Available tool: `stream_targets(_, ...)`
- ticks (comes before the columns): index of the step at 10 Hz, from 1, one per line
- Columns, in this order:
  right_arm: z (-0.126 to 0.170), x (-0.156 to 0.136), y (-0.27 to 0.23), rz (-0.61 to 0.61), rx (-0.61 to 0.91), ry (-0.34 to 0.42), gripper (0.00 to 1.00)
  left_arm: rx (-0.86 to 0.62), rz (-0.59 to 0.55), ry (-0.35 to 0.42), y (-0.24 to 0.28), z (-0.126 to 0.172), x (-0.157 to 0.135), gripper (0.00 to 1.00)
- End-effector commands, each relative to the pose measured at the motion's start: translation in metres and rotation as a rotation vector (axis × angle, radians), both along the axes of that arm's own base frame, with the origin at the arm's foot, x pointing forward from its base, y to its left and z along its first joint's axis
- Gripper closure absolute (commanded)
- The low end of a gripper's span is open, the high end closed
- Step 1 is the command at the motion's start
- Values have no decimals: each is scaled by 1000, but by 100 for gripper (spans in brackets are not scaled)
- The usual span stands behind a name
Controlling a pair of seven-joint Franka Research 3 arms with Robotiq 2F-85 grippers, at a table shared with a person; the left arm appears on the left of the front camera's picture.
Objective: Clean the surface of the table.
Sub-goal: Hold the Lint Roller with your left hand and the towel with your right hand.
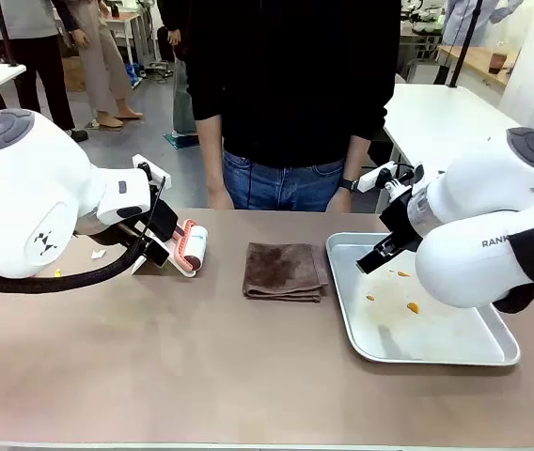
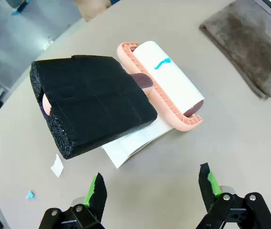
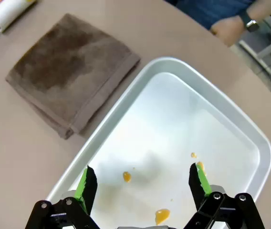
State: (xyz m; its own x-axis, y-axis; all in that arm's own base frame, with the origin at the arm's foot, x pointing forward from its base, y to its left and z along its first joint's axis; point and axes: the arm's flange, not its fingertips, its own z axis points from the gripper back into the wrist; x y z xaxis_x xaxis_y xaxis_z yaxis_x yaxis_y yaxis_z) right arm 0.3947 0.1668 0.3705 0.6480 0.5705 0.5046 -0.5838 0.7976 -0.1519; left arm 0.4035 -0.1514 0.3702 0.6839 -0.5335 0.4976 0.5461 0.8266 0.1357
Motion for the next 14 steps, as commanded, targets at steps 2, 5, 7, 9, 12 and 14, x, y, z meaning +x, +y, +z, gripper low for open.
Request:
stream_targets(2,0,0,0,0,0,-1,0,0,0,0,0,0,0,0)
stream_targets(5,0,0,0,0,0,-1,0,0,0,0,0,0,0,0)
stream_targets(7,0,0,0,0,0,-1,0,0,0,0,0,0,0,0)
stream_targets(9,0,0,0,0,0,-1,0,0,0,0,0,0,0,0)
stream_targets(12,0,0,0,0,0,-1,0,0,0,0,0,0,0,0)
stream_targets(14,0,0,0,0,0,-1,0,0,0,0,0,0,0,0)
